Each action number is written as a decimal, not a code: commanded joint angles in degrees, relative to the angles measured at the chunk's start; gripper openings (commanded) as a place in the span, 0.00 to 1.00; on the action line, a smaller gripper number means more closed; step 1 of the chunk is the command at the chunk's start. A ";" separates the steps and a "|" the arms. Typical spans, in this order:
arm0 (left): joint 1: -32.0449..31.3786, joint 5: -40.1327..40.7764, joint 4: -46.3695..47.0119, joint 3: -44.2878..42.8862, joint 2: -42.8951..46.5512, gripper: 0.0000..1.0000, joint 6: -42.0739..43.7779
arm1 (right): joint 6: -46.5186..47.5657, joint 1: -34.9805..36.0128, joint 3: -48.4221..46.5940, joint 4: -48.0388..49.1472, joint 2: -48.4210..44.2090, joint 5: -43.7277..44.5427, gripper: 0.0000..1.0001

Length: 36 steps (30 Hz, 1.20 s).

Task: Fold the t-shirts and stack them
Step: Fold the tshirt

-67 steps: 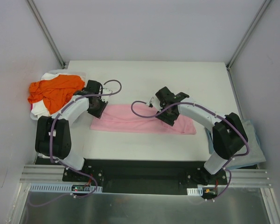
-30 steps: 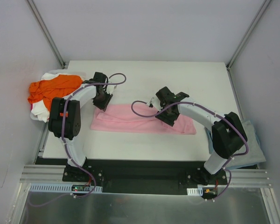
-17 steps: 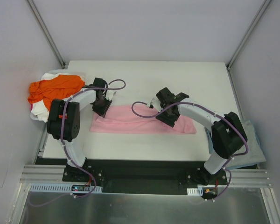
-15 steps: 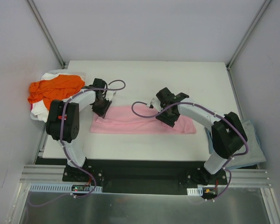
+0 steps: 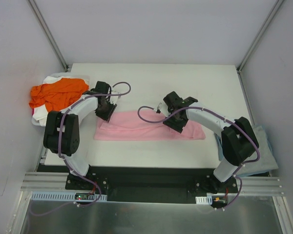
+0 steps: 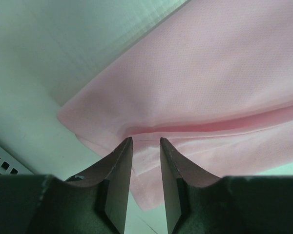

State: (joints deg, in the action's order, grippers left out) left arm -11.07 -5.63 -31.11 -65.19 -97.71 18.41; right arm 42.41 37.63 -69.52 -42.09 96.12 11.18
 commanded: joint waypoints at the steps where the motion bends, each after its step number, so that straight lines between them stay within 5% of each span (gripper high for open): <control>1: -1.06 -0.70 -1.32 1.03 2.09 0.29 -0.66 | -0.14 -0.36 -2.19 0.94 1.34 0.94 0.67; 16: -1.15 0.00 -1.23 -0.82 -0.20 0.28 -0.66 | 0.74 -0.54 -25.92 2.80 18.49 -5.99 0.80; 36: -1.15 0.88 -1.23 -1.87 -2.04 0.28 -1.36 | 1.53 0.43 -22.95 7.27 23.58 -6.61 0.80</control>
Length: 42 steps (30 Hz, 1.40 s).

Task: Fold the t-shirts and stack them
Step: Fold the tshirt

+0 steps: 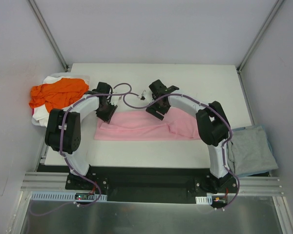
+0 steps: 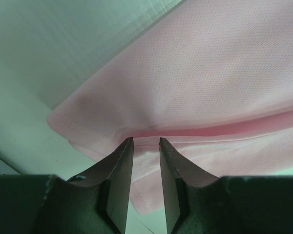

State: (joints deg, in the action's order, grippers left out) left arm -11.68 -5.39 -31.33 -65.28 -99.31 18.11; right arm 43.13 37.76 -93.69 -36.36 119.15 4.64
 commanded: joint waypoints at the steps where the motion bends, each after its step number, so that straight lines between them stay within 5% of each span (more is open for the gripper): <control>1: -0.45 0.55 -1.01 -1.78 -0.45 0.28 -1.14 | 0.98 0.21 1.49 1.90 0.81 0.45 0.79; 42: -0.53 2.14 -1.80 -2.58 -3.79 0.28 0.26 | 1.78 0.30 -0.27 -0.91 2.14 1.07 0.80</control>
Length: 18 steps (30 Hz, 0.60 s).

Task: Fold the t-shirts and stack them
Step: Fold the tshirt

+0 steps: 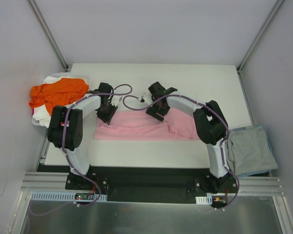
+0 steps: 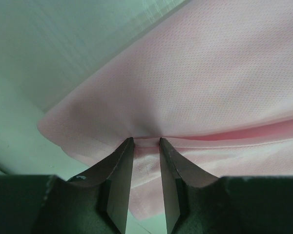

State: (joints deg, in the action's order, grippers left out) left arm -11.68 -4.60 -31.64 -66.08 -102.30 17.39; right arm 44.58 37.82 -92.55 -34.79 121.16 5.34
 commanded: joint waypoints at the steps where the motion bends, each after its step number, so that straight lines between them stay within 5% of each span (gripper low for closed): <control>1: -0.53 1.35 -1.67 -1.51 -0.53 0.28 0.89 | 0.42 0.23 -1.40 -2.39 0.13 0.63 0.80; 18: -1.68 -2.34 -3.78 8.78 14.58 0.29 -0.34 | 0.25 -0.03 -2.72 -2.74 1.44 1.34 0.79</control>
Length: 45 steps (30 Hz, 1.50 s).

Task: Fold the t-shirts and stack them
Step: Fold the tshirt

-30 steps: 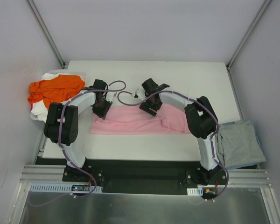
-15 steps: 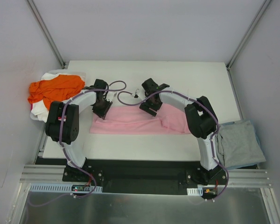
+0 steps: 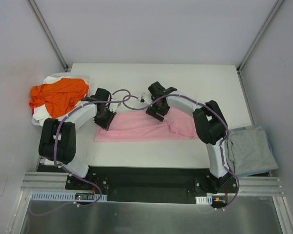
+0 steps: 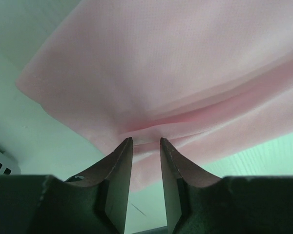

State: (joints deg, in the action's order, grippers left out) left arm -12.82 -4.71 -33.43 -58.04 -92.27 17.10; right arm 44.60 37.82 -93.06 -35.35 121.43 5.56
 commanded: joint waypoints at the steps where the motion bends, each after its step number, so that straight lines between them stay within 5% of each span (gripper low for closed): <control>1: -0.63 -2.32 -2.08 0.91 4.90 0.29 0.03 | 0.05 -0.03 -2.39 -2.44 1.27 1.03 0.80; 12: -0.80 -3.64 -3.66 4.17 4.99 0.29 2.15 | 0.14 -0.21 -2.22 -2.70 0.74 1.29 0.79; 29: -0.80 -2.41 -3.75 -7.17 0.69 0.29 3.02 | 0.14 -0.29 -2.39 -3.32 1.09 1.56 0.79; 45: -0.80 -4.43 -3.22 -0.15 0.87 0.28 2.76 | 0.66 -1.00 -3.10 -3.93 1.27 2.35 0.79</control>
State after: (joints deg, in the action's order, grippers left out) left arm -13.17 -7.49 -36.03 -59.51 -93.58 19.07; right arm 44.60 37.10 -93.97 -37.30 121.89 6.63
